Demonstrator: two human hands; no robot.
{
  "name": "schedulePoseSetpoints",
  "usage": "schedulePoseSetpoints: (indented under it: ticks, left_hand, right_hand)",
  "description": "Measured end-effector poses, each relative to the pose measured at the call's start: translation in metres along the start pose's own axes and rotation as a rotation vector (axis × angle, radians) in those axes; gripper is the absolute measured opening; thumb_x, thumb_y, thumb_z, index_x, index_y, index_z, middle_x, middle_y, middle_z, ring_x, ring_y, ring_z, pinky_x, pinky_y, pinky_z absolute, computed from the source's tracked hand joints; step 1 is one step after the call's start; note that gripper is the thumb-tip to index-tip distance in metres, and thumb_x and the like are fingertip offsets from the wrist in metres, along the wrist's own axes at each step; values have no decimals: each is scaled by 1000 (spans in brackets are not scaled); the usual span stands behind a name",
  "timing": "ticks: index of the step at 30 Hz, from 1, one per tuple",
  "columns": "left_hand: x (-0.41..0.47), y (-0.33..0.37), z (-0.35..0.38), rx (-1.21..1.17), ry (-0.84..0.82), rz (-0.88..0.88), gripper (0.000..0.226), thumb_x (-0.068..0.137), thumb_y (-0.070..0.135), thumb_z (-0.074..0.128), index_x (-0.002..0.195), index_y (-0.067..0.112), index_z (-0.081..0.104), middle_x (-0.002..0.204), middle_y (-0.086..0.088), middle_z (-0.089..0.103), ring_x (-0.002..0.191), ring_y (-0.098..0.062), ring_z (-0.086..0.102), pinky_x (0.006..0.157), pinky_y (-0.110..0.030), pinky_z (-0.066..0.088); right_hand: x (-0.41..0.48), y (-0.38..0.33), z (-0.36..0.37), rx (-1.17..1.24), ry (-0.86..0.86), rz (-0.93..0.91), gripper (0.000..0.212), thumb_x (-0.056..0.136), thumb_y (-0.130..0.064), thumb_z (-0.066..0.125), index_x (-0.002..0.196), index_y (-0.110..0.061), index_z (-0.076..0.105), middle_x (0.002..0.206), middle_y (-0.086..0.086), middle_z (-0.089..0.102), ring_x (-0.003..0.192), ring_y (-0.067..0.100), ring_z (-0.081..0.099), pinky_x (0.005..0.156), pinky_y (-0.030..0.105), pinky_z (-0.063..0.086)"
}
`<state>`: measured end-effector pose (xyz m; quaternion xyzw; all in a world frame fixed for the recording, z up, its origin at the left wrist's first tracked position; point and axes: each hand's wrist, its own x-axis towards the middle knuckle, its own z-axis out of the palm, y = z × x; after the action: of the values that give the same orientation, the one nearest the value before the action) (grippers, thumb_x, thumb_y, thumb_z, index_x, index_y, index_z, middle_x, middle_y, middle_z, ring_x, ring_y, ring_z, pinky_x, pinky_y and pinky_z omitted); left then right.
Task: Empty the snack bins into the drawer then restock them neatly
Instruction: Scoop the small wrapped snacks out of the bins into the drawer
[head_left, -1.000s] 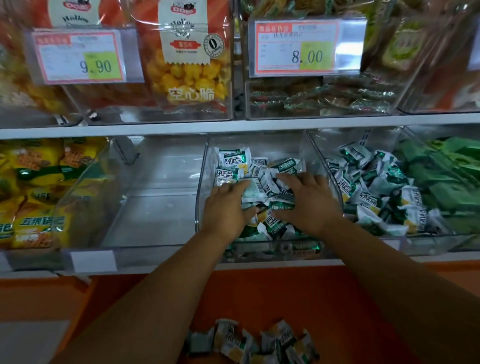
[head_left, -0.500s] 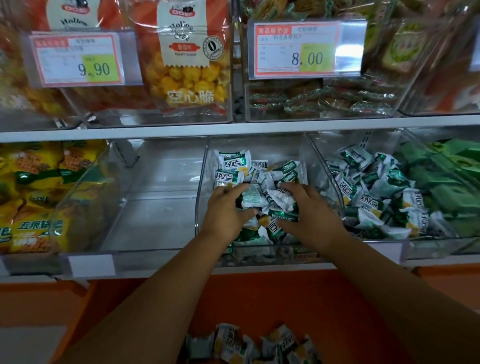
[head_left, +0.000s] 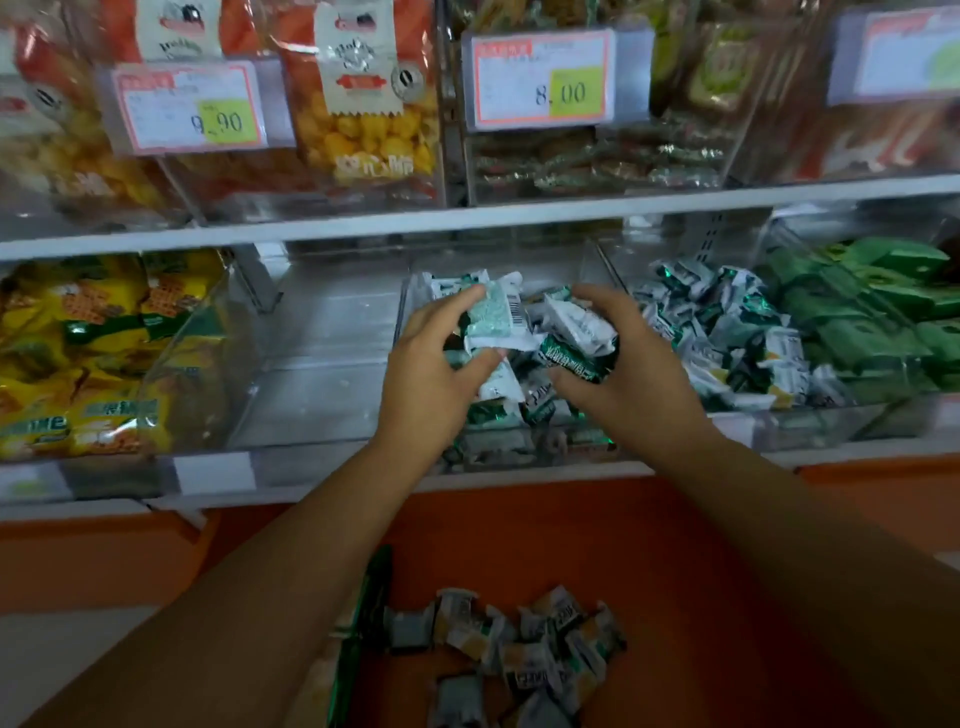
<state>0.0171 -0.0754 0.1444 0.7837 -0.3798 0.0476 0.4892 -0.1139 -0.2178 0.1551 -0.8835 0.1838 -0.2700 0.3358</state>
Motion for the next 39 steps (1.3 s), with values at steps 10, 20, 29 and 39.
schedulePoseSetpoints:
  ticks: [10, 20, 29, 39]
  left_hand:
    - [-139, -45, 56, 160, -479, -78, 52, 89, 23, 71, 137, 30, 53, 147, 4, 38, 130, -7, 33, 104, -19, 33]
    - [-194, -140, 143, 162, -740, -469, 57, 96, 25, 63, 147, 28, 39, 157, -1, 28, 139, -23, 35, 111, -37, 37]
    - [-224, -184, 164, 243, -1026, -557, 85, 91, 30, 69, 154, 38, 14, 165, 0, -7, 150, -30, -10, 118, -57, 18]
    - [-156, -113, 100, 184, -753, -369, 55, 96, 29, 60, 146, 29, 39, 157, 2, 27, 142, -21, 31, 113, -39, 34]
  right_hand:
    - [-123, 96, 37, -57, -528, 206, 63, 82, -36, 74, 134, -42, 38, 137, -11, 48, 118, 15, 53, 91, 38, 51]
    - [-157, 192, 129, -128, -753, 697, 68, 93, -36, 61, 145, -14, 23, 141, 15, 34, 103, 28, 54, 73, 29, 44]
    - [-190, 209, 158, 61, -860, 858, 89, 87, -30, 70, 153, -27, 11, 156, 9, 2, 131, 38, 39, 98, 40, 47]
    - [-147, 163, 109, -98, -677, 676, 68, 92, -42, 60, 149, -29, 26, 154, 9, 24, 122, 29, 51, 86, 32, 46]
